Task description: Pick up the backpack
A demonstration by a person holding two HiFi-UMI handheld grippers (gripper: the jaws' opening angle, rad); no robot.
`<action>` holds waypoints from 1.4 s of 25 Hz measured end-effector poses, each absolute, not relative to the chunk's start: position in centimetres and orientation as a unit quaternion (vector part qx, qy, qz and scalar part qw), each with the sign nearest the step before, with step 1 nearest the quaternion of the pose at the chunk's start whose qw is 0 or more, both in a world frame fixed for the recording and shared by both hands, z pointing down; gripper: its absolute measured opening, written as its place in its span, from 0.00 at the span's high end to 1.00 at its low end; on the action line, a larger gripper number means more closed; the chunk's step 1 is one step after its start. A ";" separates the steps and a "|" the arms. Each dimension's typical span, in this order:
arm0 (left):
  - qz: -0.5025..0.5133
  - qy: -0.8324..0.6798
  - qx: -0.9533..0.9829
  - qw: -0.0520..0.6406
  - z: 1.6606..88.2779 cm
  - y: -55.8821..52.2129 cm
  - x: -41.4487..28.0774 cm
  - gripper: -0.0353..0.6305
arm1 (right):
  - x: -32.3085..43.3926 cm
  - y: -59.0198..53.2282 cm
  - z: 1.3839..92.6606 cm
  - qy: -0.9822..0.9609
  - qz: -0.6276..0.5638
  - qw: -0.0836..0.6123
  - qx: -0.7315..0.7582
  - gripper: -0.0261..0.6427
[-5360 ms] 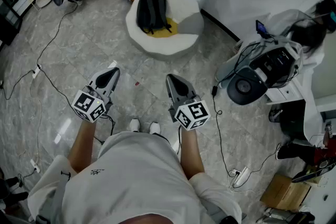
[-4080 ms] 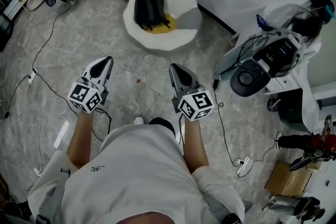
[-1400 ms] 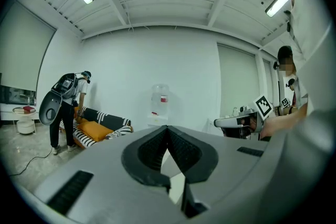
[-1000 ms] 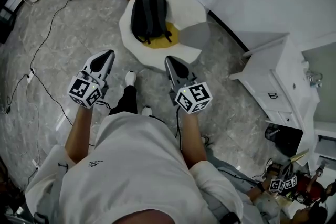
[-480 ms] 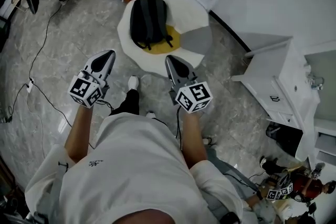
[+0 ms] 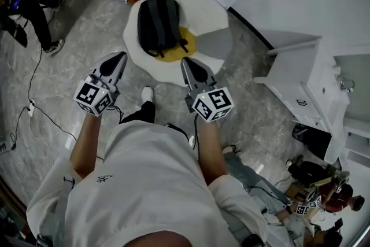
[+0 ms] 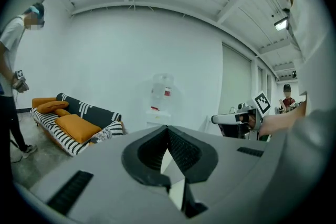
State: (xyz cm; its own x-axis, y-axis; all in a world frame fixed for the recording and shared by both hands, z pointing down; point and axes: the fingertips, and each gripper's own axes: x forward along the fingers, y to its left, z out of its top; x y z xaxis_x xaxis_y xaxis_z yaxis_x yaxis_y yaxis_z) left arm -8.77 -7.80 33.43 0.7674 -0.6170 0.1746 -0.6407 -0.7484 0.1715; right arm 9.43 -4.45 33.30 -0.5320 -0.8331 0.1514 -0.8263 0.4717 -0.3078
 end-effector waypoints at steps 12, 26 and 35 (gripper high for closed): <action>0.075 -0.289 0.944 0.139 37.1 -17.9 -9.3 0.94 | 8.5 -13.2 35.6 0.829 -0.196 -0.014 -0.523 0.95; 0.092 -0.274 0.943 0.167 41.6 -21.6 -7.1 0.94 | 8.7 -18.3 40.0 0.834 -0.219 -0.031 -0.506 0.95; 0.116 -0.301 0.927 0.191 46.8 -24.7 -4.3 0.94 | 10.3 -24.4 45.4 0.854 -0.220 -0.055 -0.468 0.95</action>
State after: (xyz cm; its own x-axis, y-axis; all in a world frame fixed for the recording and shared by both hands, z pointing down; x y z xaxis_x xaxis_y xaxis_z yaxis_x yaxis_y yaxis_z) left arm -4.29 -24.69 46.78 0.7922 -0.5137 0.3294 -0.6021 -0.7459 0.2848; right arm 10.28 -24.40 45.39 -0.5562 -0.7751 0.2997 -0.8235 0.4655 -0.3244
